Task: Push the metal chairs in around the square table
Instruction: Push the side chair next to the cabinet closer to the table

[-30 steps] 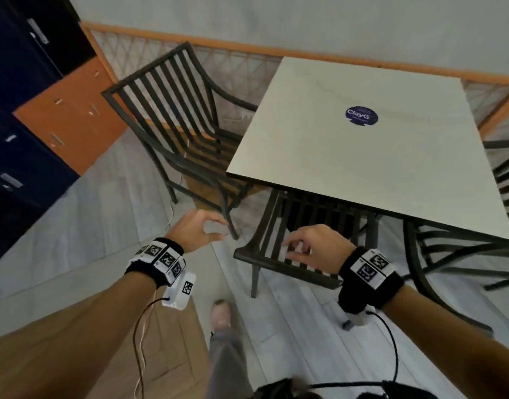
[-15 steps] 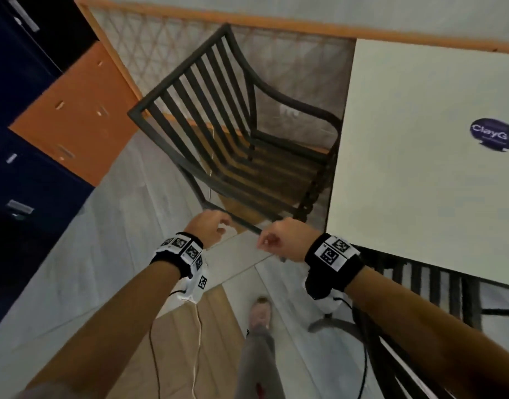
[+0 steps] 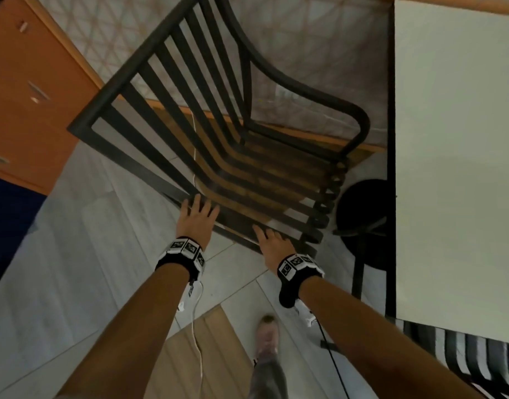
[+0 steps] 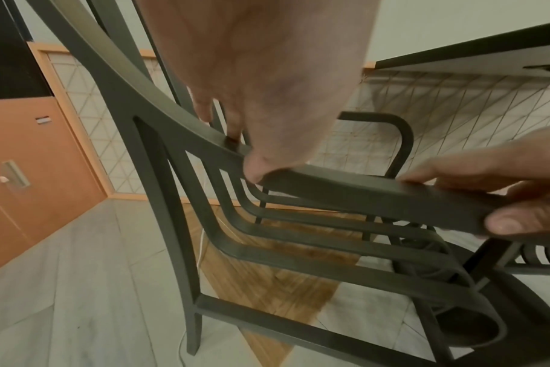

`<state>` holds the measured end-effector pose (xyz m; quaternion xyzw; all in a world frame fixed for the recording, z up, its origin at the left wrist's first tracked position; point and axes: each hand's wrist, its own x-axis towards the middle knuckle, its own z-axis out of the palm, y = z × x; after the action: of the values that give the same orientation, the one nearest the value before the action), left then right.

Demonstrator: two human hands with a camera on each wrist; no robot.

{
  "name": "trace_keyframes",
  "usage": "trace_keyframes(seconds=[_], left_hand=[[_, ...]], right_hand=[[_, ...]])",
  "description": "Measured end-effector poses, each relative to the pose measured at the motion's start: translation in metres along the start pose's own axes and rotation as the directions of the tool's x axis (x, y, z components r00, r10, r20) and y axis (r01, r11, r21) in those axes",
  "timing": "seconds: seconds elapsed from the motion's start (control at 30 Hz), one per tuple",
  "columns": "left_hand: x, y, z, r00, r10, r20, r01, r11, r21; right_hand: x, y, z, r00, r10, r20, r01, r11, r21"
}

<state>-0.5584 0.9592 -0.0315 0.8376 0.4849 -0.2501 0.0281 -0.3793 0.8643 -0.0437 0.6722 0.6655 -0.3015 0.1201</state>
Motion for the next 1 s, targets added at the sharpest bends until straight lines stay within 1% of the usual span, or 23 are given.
trace_keyframes(seconds=[0.1, 0.2, 0.27, 0.37, 0.47, 0.67, 0.83, 1.0], left_hand=[[0.004, 0.005, 0.0, 0.999, 0.027, -0.045, -0.028, 0.999, -0.026], [0.0, 0.013, 0.0, 0.992, 0.096, -0.078, -0.1, 0.994, -0.042], [-0.007, 0.023, 0.002, 0.987, 0.126, -0.095, -0.131, 0.99, -0.043], [-0.018, 0.043, 0.0, 0.977, 0.165, -0.134, -0.171, 0.985, -0.029], [-0.019, 0.059, -0.005, 0.967, 0.2, -0.155, -0.206, 0.978, -0.026], [0.0, 0.06, -0.016, 0.968, 0.211, -0.134, -0.216, 0.976, -0.019], [0.023, 0.06, -0.044, 0.986, 0.143, -0.088, -0.149, 0.987, -0.064], [0.03, 0.064, -0.059, 0.991, 0.12, -0.054, -0.123, 0.99, -0.072]], right_hand=[[-0.001, 0.015, 0.002, 1.0, -0.003, -0.001, 0.003, 1.0, 0.009], [-0.013, 0.036, 0.003, 0.998, 0.056, -0.027, -0.054, 0.997, 0.052], [-0.024, 0.054, 0.006, 0.995, 0.089, -0.051, -0.087, 0.995, 0.047], [-0.036, 0.077, 0.014, 0.98, 0.178, -0.089, -0.174, 0.983, 0.052], [-0.043, 0.086, 0.015, 0.958, 0.27, -0.095, -0.267, 0.963, 0.042], [-0.035, 0.092, -0.008, 0.936, 0.342, -0.075, -0.343, 0.939, 0.001], [-0.014, 0.102, -0.034, 0.923, 0.384, -0.028, -0.382, 0.923, 0.05], [-0.006, 0.108, -0.044, 0.924, 0.382, 0.004, -0.381, 0.922, 0.068]])
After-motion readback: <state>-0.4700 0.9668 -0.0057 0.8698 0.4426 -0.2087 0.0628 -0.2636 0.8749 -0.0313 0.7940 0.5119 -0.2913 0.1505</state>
